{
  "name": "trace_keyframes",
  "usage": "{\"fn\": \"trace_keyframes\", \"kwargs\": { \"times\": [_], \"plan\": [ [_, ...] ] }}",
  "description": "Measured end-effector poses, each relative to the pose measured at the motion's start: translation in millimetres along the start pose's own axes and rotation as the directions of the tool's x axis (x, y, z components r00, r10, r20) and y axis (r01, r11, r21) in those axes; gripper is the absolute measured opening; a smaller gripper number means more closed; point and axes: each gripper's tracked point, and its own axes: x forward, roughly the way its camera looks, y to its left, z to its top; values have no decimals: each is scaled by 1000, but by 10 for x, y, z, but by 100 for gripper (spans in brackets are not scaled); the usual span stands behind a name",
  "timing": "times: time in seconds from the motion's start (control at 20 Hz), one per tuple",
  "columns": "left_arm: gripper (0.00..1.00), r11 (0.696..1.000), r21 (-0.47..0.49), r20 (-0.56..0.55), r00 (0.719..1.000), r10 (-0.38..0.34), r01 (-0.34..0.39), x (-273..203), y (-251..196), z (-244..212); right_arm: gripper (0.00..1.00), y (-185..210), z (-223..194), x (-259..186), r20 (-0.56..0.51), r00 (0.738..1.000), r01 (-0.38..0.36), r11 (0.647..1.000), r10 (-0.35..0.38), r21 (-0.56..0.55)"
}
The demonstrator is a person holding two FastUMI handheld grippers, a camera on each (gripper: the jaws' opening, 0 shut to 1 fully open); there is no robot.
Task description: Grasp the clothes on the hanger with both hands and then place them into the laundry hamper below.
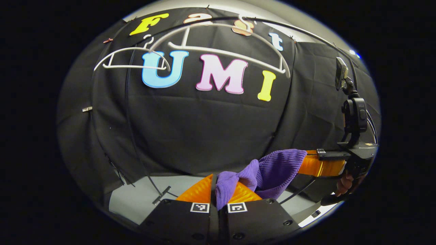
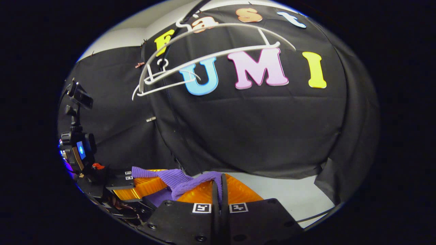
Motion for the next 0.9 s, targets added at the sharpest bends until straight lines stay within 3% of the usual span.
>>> {"fn": "trace_keyframes", "kwargs": {
  "times": [0.25, 0.55, 0.8, 0.9],
  "plan": [
    [5, 998, 49, -173, 984, 45, -37, 266, 127, -815, 5, -306, -796, 194, -175, 981, 89, 996, -88, -2],
    [6, 995, 71, -352, 932, 90, -69, 345, 154, -1546, 5, -572, -1626, 228, -354, 922, 137, 987, -158, -83],
    [6, 994, 81, -419, 902, 104, -77, 334, 183, -1847, 7, -627, -1918, 199, -415, 895, 142, 986, -164, -83],
    [8, 996, 44, -431, 898, 88, -77, 321, 136, -1860, 12, -625, -1922, 172, -418, 894, 150, 987, -161, -60]
  ]
}}
